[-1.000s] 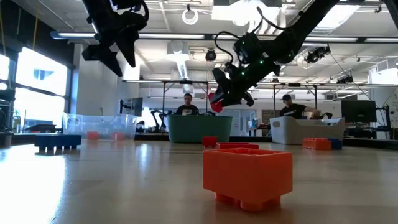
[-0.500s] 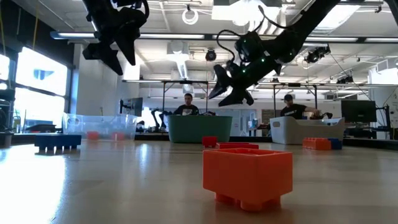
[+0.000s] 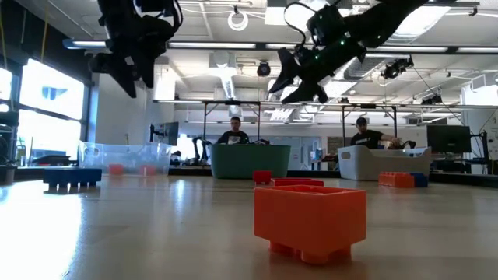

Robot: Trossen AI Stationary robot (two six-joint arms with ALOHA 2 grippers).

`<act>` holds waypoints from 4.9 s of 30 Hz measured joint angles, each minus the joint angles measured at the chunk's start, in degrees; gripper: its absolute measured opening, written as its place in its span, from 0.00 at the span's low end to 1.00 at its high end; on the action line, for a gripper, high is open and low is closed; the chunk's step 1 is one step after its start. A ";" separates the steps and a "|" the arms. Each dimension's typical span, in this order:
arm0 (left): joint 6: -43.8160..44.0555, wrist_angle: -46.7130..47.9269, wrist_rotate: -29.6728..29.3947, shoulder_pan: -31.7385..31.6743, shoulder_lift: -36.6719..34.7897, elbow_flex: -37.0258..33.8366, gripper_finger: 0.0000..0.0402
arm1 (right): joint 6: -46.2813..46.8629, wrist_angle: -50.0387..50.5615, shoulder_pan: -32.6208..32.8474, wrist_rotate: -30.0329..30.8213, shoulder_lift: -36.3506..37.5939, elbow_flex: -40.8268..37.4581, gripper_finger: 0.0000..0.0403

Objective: Sort & place blocks by color
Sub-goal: Put the blue game piece into the white bin

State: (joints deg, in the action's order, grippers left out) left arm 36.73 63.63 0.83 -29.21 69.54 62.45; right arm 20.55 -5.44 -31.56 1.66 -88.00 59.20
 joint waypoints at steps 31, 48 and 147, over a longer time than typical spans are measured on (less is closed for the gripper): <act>24.12 -3.98 -1.50 18.90 0.07 -19.00 0.58 | 1.93 3.66 12.46 16.38 2.20 0.00 0.60; 31.61 -17.76 -1.46 24.97 0.15 -28.84 0.58 | 3.89 3.73 13.26 17.87 2.18 0.00 0.60; -51.87 -30.06 -14.03 12.44 12.36 3.70 0.27 | 27.35 13.92 23.04 6.62 -9.35 18.78 0.60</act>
State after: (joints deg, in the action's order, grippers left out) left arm -15.14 33.57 -13.19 -16.78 81.89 66.15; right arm 47.90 8.48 -8.51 8.29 -97.35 77.97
